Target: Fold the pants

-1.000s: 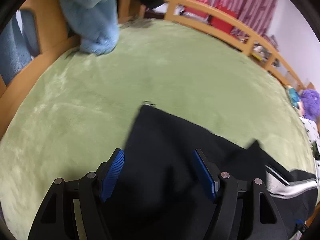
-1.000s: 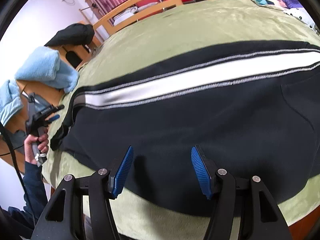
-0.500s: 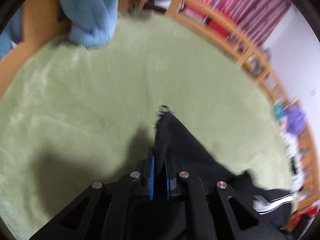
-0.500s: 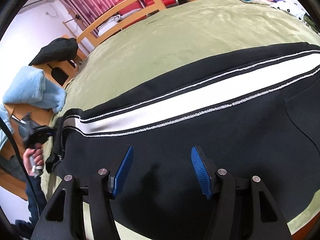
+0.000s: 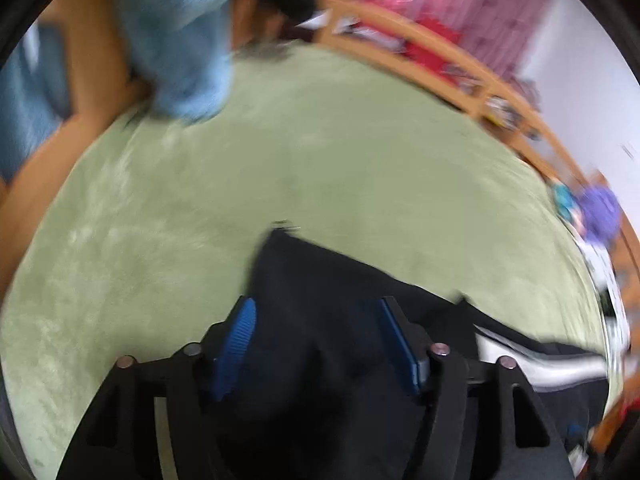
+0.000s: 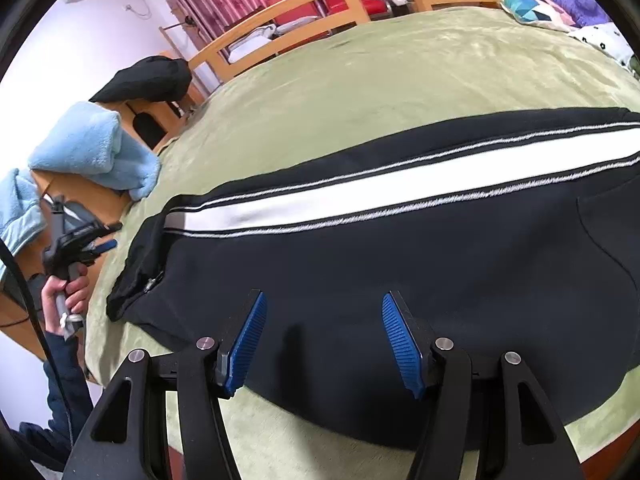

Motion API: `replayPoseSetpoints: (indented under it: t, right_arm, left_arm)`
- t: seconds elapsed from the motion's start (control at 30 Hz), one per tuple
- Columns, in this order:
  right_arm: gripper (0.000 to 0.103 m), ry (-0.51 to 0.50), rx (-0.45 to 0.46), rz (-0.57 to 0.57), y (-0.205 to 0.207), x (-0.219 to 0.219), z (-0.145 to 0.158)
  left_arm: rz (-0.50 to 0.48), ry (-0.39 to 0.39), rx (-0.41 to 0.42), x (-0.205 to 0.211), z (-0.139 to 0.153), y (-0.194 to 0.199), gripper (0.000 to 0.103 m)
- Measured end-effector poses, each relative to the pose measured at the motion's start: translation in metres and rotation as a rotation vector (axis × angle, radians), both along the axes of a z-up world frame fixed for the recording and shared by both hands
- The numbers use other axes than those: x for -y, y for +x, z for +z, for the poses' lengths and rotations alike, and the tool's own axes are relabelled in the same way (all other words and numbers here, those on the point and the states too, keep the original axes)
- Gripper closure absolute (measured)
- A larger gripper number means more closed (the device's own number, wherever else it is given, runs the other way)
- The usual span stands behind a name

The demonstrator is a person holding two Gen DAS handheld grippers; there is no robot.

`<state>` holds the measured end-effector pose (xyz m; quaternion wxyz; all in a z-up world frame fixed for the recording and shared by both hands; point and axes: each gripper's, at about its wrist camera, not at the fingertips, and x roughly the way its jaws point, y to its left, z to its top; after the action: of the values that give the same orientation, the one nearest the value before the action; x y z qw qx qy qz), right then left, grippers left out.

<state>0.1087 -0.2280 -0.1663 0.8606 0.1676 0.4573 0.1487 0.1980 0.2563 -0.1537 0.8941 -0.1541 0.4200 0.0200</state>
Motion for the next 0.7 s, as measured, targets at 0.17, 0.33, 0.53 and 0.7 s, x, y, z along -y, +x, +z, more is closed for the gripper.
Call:
replayPoseSetpoints:
  t: [0.17, 0.33, 0.53, 0.7]
  right_arm:
    - [0.043, 0.025, 0.002, 0.017, -0.013, -0.001, -0.003]
    - [0.043, -0.01, 0.028, 0.039, -0.03, 0.002, -0.001]
    - [0.043, -0.048, 0.027, 0.034, -0.041, 0.013, -0.003]
    - [0.043, -0.03, 0.018, 0.013, -0.036, 0.025, -0.007]
  left_arm:
    - [-0.208, -0.048, 0.023, 0.074, -0.004, -0.03, 0.03]
    - [-0.223, 0.076, -0.088, 0.135, -0.052, -0.028, 0.03]
    - [-0.178, 0.027, -0.066, 0.123, -0.038, -0.024, 0.089]
    - [0.02, 0.113, 0.075, 0.063, 0.027, 0.005, 0.089]
